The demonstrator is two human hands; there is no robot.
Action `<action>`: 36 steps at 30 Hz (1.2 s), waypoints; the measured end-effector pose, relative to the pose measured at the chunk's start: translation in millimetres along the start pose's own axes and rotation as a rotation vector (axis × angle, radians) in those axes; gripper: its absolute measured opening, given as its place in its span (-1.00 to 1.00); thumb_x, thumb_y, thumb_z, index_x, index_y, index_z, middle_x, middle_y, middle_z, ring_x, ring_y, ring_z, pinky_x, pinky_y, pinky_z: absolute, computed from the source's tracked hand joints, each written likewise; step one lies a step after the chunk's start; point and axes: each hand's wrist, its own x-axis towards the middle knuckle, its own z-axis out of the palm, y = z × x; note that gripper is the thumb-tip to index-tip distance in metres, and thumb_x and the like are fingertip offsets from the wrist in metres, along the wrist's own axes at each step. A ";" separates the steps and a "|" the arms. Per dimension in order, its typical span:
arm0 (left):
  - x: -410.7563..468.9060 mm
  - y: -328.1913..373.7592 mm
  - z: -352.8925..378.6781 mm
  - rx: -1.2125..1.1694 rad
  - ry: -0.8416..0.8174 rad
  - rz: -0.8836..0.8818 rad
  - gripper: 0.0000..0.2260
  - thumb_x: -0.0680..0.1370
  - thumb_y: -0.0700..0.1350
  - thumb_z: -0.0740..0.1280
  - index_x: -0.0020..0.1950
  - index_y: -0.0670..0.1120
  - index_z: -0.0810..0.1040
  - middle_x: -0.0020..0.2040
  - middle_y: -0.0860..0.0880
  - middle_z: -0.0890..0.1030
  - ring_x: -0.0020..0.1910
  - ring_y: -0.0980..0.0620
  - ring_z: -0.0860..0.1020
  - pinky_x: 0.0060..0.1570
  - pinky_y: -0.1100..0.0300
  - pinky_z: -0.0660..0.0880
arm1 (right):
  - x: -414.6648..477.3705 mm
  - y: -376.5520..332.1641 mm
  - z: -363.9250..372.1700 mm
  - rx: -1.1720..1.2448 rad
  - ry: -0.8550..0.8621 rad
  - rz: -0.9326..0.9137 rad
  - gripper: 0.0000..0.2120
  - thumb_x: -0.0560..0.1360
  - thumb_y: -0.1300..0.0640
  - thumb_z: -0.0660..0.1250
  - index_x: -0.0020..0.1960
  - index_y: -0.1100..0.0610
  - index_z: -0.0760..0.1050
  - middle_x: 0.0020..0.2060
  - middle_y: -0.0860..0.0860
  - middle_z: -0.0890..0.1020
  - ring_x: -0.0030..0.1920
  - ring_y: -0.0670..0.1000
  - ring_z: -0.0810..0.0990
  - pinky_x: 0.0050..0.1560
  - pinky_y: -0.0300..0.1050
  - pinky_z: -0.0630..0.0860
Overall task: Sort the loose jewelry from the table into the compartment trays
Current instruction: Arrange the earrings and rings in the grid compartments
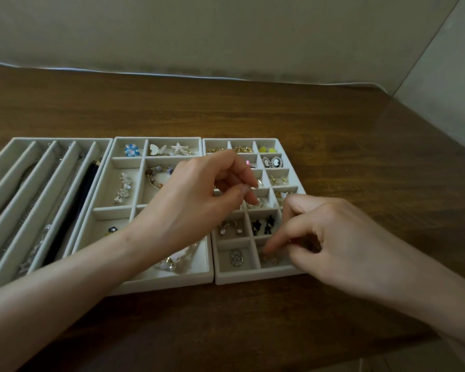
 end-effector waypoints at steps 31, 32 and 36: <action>1.0 -1.1 -2.4 -0.026 0.002 -0.002 -0.89 0.52 -0.22 0.32 -0.09 0.00 0.55 -0.24 0.14 0.66 -0.25 0.25 0.59 -0.23 0.43 0.46 | 3.1 -8.9 1.1 -0.248 0.000 0.030 -0.85 0.53 -0.08 0.27 0.08 -0.17 0.52 -0.10 -0.23 0.32 0.02 -0.21 0.37 -0.09 -0.37 0.31; 1.3 -1.3 -2.8 -0.028 0.003 -0.001 -0.89 0.52 -0.22 0.32 -0.09 0.00 0.55 -0.24 0.14 0.66 -0.25 0.24 0.59 -0.23 0.42 0.47 | 3.2 -8.9 1.4 -0.259 -0.001 0.026 -0.85 0.54 -0.08 0.26 0.09 -0.17 0.52 -0.09 -0.23 0.32 0.01 -0.21 0.37 -0.12 -0.38 0.30; 1.6 -1.6 -4.0 -0.034 0.009 0.003 -0.88 0.52 -0.24 0.32 -0.09 -0.01 0.55 -0.24 0.13 0.66 -0.26 0.20 0.60 -0.25 0.37 0.51 | 2.6 -9.4 0.3 -0.248 0.012 0.002 -0.86 0.54 -0.07 0.26 0.08 -0.18 0.50 -0.18 -0.22 0.30 -0.12 -0.21 0.32 -0.22 -0.39 0.28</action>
